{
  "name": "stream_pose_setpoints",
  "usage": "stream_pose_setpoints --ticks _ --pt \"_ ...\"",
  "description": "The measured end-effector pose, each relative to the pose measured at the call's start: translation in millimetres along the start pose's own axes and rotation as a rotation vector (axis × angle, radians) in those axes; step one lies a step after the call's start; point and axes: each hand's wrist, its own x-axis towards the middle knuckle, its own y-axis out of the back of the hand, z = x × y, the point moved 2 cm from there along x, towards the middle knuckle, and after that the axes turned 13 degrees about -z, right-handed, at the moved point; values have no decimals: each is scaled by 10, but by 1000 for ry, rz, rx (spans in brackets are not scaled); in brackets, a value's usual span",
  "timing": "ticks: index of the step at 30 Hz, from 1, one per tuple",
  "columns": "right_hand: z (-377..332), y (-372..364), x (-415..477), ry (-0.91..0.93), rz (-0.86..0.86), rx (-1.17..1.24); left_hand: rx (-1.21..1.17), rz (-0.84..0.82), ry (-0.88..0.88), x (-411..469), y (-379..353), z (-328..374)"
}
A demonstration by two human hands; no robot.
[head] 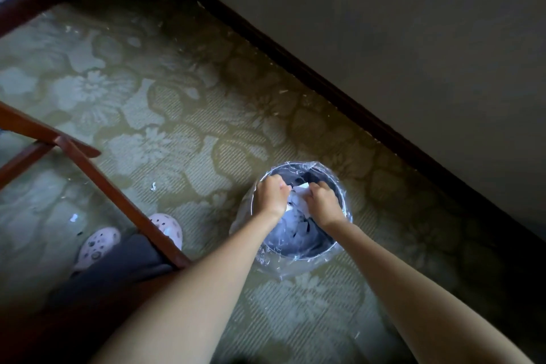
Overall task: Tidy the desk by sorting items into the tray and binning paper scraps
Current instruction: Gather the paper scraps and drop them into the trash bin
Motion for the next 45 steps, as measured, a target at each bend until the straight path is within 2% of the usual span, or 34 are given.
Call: stream_pose_setpoints --ticks 5,11,19,24,28,33,39,45 --pt "133 -136 172 8 -119 -225 96 -89 29 198 -133 -90" --pt "204 -234 278 55 -131 -224 79 -296 61 255 -189 -219" --pt "214 -286 147 41 -249 -230 181 -234 116 50 -24 -337" --pt "17 -170 -104 38 -156 -332 209 -207 111 -341 221 -151" --pt "-395 85 -436 104 -7 -458 316 -82 59 -751 600 93" --pt "-1208 545 -1099 216 242 -563 435 183 -48 -1471 1242 505" --pt "-2281 805 -2050 545 556 -527 415 533 -115 -2688 2077 659" --pt "-3285 389 -2895 923 889 -420 312 827 -161 -3737 2418 348"
